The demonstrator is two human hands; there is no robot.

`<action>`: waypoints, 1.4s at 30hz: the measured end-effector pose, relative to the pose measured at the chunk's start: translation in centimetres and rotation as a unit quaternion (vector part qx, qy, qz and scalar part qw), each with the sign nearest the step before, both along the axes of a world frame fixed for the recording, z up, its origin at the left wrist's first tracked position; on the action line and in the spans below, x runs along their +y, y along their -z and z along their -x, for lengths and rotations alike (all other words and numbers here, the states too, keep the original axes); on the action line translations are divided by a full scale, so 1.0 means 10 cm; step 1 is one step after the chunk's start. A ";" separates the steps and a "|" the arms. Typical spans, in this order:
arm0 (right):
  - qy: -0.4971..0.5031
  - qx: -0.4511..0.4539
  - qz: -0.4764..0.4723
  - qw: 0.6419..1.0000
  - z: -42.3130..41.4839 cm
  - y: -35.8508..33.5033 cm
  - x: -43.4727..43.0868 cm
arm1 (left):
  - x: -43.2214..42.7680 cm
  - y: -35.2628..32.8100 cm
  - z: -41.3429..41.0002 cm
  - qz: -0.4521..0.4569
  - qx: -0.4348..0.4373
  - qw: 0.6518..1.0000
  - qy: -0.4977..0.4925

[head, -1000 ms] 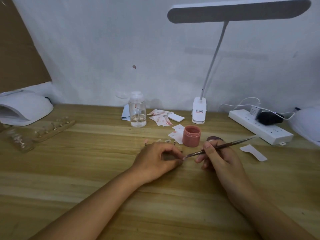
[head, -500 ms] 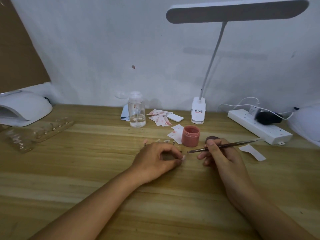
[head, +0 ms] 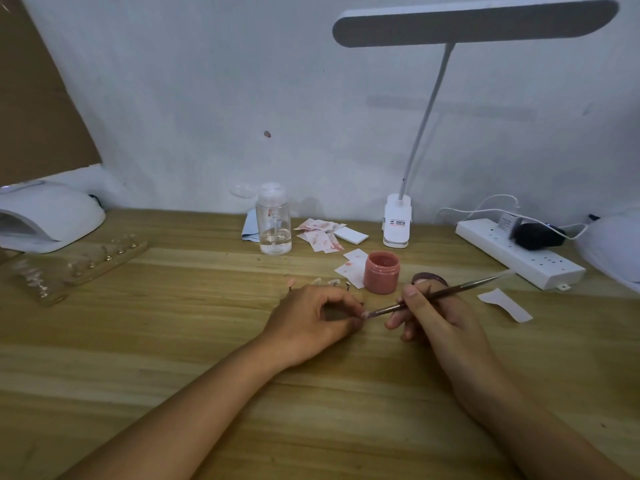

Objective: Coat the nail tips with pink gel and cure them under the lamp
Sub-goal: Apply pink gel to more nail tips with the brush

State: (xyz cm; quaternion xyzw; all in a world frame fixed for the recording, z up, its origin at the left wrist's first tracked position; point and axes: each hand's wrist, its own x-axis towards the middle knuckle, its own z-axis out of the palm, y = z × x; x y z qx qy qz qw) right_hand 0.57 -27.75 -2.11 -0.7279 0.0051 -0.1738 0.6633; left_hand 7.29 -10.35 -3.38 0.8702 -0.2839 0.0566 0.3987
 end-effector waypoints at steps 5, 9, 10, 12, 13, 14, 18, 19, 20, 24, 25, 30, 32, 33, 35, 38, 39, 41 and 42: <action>0.032 -0.004 -0.007 0.999 -0.03 0.02 -0.02 | 0.01 0.00 0.00 -0.001 0.002 1.000 0.003; 0.018 -0.013 -0.015 1.000 -0.02 0.01 -0.02 | 0.01 0.01 0.00 0.001 -0.002 1.000 0.007; 0.004 -0.011 -0.014 1.000 -0.01 0.00 0.00 | 0.01 0.01 0.00 0.001 -0.002 1.000 0.008; -0.016 -0.006 -0.001 1.000 0.01 0.00 0.02 | 0.01 0.01 0.00 0.001 0.001 1.000 0.009; -0.014 -0.005 0.004 1.000 0.01 0.01 0.02 | 0.01 0.01 0.00 0.002 0.002 1.000 0.009; -0.006 -0.003 0.004 1.000 0.00 0.01 0.01 | 0.01 0.01 -0.01 0.005 0.005 1.000 0.009; 0.031 -0.001 -0.007 0.999 -0.02 0.01 -0.02 | 0.02 0.03 -0.02 0.021 0.019 0.999 0.014; 0.030 -0.005 -0.010 0.999 -0.02 0.01 -0.02 | 0.02 0.03 -0.02 0.024 0.022 0.999 0.014; 0.022 -0.009 -0.014 1.000 -0.01 0.00 -0.02 | 0.02 0.03 -0.02 0.025 0.025 0.999 0.014; -0.011 -0.011 0.006 1.000 0.01 0.00 0.03 | 0.02 0.02 -0.04 0.022 0.024 0.999 0.016; -0.008 -0.010 0.010 1.000 0.00 0.00 0.03 | 0.03 0.03 -0.03 0.021 0.026 0.999 0.016; 0.027 -0.017 -0.002 1.000 -0.01 0.00 -0.01 | 0.02 0.04 -0.03 0.021 0.033 0.999 0.006; 0.016 -0.024 -0.008 1.000 0.00 -0.01 0.00 | 0.02 0.04 -0.04 0.014 0.035 0.999 0.002; 0.006 -0.025 -0.006 1.000 0.00 -0.01 0.00 | 0.02 0.04 -0.04 0.012 0.036 0.999 -0.001; -0.009 -0.022 0.007 1.000 0.01 -0.01 0.02 | 0.02 0.05 -0.05 0.011 0.039 0.999 -0.003; 0.010 -0.016 0.003 1.000 -0.01 0.02 0.01 | 0.02 0.06 -0.06 0.020 0.051 0.998 0.004; 0.023 -0.015 -0.002 1.000 -0.02 0.02 0.00 | 0.02 0.06 -0.06 0.024 0.055 0.998 0.006; 0.043 -0.016 -0.016 0.999 -0.02 0.02 -0.02 | 0.03 0.07 -0.06 0.031 0.059 0.998 0.007; 0.045 -0.017 -0.026 0.999 -0.02 0.01 -0.03 | 0.03 0.08 -0.06 0.034 0.057 0.998 0.008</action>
